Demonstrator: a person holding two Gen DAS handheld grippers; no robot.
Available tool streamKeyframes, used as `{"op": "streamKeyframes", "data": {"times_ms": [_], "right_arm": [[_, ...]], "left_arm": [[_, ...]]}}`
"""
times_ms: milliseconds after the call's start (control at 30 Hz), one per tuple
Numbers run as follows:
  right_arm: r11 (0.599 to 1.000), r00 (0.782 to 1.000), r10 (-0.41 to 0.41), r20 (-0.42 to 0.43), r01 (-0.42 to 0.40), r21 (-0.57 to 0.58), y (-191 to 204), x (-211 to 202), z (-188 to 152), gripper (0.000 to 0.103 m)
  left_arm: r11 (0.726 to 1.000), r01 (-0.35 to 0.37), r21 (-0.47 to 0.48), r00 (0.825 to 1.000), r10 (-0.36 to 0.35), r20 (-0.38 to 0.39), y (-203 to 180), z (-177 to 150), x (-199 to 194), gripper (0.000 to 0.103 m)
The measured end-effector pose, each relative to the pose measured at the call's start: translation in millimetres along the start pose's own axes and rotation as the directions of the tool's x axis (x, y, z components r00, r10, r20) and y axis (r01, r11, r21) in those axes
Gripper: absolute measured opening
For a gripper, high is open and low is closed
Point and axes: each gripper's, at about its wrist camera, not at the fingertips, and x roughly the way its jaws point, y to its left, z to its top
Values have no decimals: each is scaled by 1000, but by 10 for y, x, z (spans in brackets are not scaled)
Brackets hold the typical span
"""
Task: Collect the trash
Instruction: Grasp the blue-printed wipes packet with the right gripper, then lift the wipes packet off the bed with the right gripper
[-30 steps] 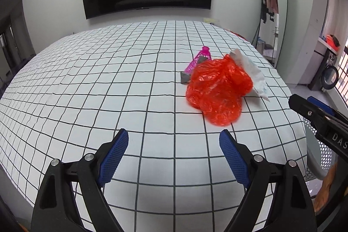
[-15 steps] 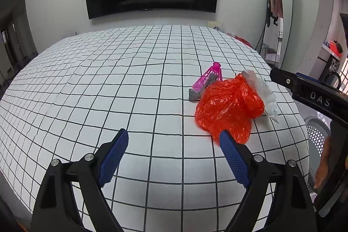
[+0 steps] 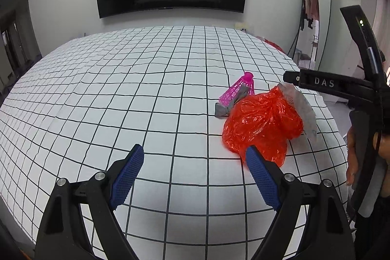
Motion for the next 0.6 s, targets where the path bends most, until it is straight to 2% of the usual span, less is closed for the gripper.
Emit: {"op": "streamKeyframes", "data": {"times_ms": [333, 600], "right_arm": [[998, 998, 53, -41, -51, 48, -138, -266, -696, 70], [998, 996, 41, -75, -38, 48, -148, -407, -1073, 70]], "left_arm": [[1000, 4, -4, 1000, -4, -5, -23, 3, 30, 84], [1000, 2, -13, 1000, -2, -7, 12, -24, 43, 84]]}}
